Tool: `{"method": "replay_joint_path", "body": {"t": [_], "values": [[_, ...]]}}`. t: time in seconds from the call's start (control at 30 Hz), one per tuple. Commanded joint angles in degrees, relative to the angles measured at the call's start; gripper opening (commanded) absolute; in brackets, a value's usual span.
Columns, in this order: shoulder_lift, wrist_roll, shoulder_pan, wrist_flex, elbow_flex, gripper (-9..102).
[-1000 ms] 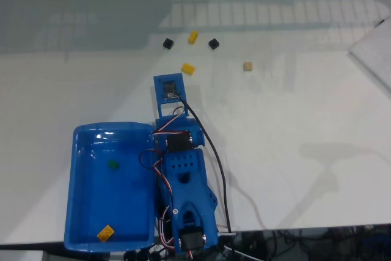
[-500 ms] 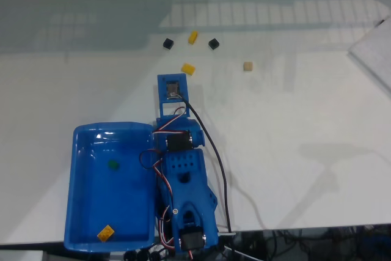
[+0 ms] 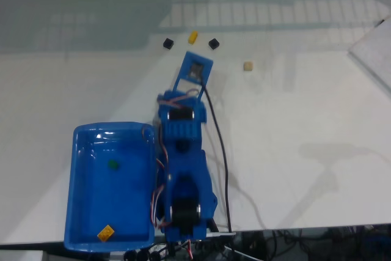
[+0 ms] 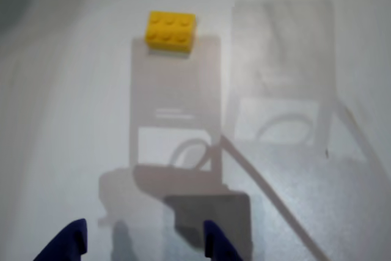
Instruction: Pick up all the lego then put into the bin
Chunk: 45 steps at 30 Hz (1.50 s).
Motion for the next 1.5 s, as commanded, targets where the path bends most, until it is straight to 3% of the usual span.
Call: {"method": "replay_joint_path", "body": {"t": [0.0,0.27,0.5,1.47], "values": [[-12.74,3.25,1.76,-3.16,-14.33,26],[-39.46,8.44,4.48,-7.56,-34.63,26],[-51.77,9.58,6.24,-8.61,-43.59,25],[-62.75,2.55,5.01,-7.38,-48.6,18]]}}
